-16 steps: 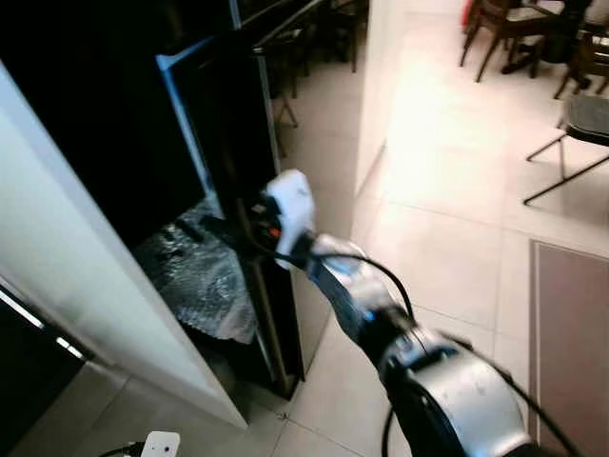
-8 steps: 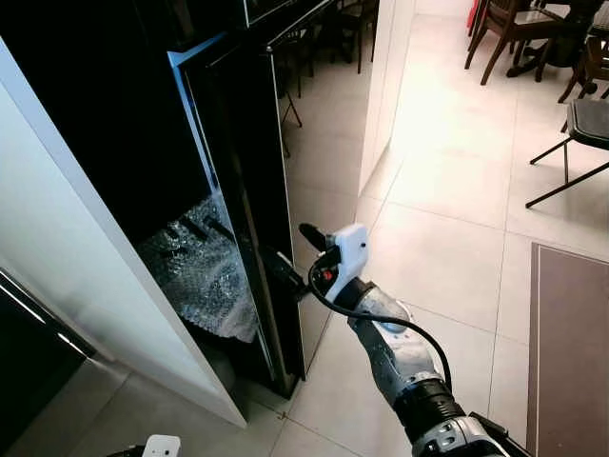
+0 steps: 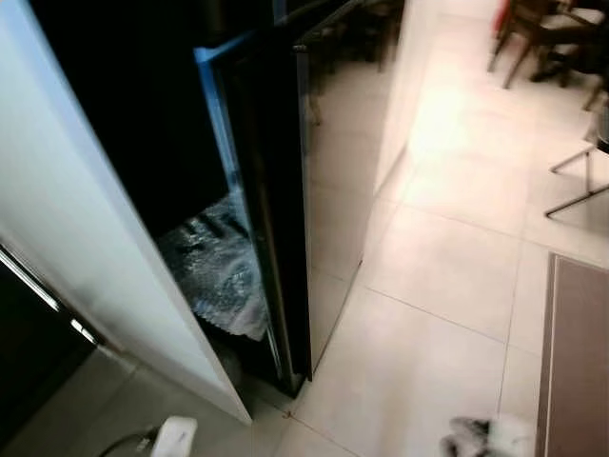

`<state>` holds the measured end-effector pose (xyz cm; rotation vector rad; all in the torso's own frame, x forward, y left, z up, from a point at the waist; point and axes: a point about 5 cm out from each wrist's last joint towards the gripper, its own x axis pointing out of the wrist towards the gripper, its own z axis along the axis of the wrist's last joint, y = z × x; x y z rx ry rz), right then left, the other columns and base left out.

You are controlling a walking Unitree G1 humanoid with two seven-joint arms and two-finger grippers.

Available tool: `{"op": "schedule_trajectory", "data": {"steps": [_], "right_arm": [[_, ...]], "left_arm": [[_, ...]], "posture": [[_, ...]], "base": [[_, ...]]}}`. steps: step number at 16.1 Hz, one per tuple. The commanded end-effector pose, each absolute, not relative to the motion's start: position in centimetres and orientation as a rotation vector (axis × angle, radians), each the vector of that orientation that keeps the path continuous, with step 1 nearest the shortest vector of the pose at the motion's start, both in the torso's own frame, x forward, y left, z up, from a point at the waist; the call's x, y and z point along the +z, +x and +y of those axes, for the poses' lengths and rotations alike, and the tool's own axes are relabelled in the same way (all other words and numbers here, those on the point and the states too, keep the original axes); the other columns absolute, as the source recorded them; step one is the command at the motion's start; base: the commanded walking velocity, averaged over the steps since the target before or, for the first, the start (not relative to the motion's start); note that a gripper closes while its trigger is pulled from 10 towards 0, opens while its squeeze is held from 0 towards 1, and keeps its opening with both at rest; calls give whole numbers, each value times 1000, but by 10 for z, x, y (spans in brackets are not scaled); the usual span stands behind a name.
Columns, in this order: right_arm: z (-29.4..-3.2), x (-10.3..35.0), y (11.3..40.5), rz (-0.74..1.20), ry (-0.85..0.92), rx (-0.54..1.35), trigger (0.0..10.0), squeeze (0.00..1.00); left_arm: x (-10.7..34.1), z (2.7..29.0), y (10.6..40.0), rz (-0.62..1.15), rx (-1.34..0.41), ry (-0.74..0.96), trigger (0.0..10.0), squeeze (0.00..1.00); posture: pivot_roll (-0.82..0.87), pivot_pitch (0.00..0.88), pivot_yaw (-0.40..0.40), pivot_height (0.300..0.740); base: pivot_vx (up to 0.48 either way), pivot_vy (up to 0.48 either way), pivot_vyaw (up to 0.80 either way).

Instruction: Restocking fridge

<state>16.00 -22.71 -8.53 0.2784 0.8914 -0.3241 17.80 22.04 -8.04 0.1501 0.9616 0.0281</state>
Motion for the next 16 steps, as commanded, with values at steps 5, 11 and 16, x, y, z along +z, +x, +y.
{"op": "schedule_trajectory", "data": {"steps": [5, 11, 16], "right_arm": [[-228, -99, 128, 1004, 278, -415, 10000, 0], [-217, -100, 131, 1034, 190, -296, 10000, 0], [-214, -100, 132, 1048, 160, -261, 10000, 0]], "left_arm": [[-86, 240, 157, 1047, 43, 207, 10000, 0], [-85, 242, 158, 1041, 42, 212, 10000, 0], [-85, 243, 157, 1039, 60, 197, 10000, 0]], "posture": [[-2, 10, 71, 740], [10, 0, 73, 740], [34, 25, 67, 740]], "base": [[0, 0, 0], [0, 0, 400], [0, 0, 800]]}}
